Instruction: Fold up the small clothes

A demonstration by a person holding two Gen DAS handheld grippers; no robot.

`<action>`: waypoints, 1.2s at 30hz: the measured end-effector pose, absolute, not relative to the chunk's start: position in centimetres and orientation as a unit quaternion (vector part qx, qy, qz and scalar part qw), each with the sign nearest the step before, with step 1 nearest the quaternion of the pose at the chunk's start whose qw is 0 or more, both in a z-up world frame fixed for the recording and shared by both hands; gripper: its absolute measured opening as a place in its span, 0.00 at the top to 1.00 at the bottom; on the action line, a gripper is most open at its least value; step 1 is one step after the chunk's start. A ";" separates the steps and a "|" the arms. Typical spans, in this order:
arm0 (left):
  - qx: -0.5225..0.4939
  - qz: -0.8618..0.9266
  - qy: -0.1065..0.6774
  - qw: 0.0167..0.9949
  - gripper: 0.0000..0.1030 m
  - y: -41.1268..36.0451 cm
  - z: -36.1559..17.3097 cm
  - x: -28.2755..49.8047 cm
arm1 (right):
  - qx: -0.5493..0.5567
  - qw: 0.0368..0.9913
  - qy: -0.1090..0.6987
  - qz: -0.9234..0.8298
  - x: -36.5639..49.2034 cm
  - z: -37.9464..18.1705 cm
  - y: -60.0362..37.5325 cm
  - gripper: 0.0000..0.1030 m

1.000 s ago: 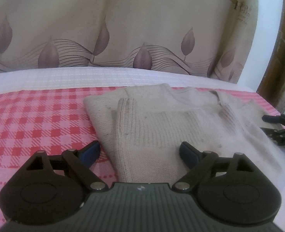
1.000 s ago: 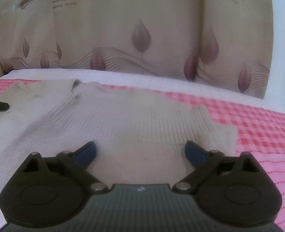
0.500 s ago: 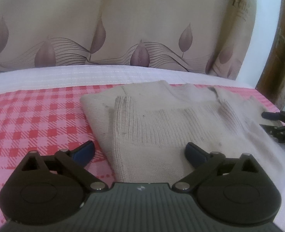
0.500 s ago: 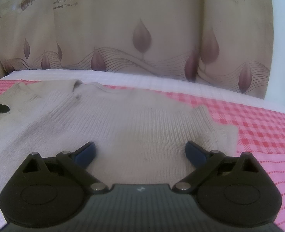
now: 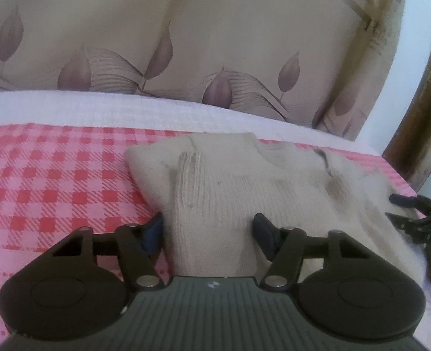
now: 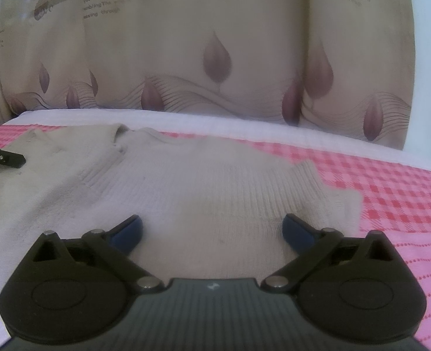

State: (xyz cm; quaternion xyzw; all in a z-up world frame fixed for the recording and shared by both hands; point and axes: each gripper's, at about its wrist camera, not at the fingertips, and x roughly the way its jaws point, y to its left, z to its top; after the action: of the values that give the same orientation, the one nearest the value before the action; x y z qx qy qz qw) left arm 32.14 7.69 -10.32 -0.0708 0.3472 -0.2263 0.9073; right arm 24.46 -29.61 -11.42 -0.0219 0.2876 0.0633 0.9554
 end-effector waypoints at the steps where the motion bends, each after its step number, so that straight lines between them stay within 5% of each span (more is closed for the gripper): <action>1: -0.075 -0.226 0.353 0.905 0.45 7.7 -10.2 32.3 | -0.021 0.955 0.287 0.064 24.5 -11.4 -29.6 0.00; 6: -0.108 -0.229 0.377 0.891 0.66 7.6 -9.8 33.7 | -0.019 0.956 0.285 0.066 24.4 -11.4 -29.7 0.00; 12: -0.125 -0.203 0.375 0.896 0.73 6.8 -9.2 33.7 | -0.014 0.957 0.282 0.068 24.1 -11.2 -29.6 0.00; 36: -0.276 -0.140 0.438 0.844 0.75 -7.6 -3.9 30.2 | 0.055 0.972 0.217 0.073 22.0 -10.1 -31.9 0.00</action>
State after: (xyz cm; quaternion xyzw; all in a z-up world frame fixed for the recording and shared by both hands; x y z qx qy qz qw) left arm 30.23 -7.64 -3.94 -0.2763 0.4376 -0.1401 0.8441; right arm 21.98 -31.91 -10.09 0.0546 0.2170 0.0725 0.9719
